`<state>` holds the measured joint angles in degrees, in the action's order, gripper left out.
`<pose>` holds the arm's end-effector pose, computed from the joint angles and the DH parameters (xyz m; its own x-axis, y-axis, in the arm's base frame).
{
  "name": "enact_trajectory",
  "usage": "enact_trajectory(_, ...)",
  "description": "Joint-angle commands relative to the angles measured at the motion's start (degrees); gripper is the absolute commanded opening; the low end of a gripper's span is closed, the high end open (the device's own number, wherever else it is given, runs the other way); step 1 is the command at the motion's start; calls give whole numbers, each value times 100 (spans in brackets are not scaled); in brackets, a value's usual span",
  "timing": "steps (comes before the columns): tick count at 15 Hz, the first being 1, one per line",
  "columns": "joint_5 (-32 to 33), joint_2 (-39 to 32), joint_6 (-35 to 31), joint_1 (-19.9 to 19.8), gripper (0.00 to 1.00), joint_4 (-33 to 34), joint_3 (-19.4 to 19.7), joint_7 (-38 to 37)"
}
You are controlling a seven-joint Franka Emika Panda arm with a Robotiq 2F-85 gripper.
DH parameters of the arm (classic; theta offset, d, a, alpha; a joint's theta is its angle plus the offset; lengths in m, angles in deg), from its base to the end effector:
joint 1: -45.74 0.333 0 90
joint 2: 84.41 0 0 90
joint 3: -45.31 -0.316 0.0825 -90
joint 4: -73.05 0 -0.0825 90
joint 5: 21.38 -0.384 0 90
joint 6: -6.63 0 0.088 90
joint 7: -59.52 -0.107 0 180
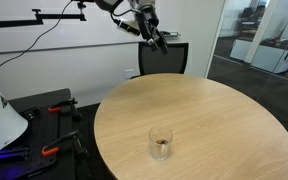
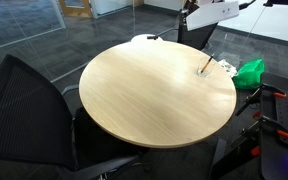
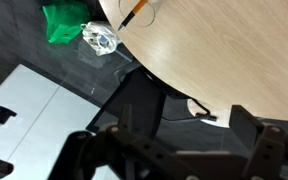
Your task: Take the pen out of the glass
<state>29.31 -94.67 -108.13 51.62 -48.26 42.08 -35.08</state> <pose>0.5480 0.0402 0.3245 0.5419 -0.5855 0.6029 -0.8394 -0.4131 0.3533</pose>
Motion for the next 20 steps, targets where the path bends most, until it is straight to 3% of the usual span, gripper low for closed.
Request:
enact_trajectory(1,40,-234,1028,261,100,343,-16,-948)
enact_trajectory(5,-133,-620,1867,351,100,732,-13,-1941)
enact_trajectory(9,-369,-1134,2240,324,100,1141,73,-2951)
enact_trajectory(15,-902,-1848,2399,314,100,1590,290,-4361)
enact_trajectory(20,-951,-2170,2309,249,100,1654,493,-4675)
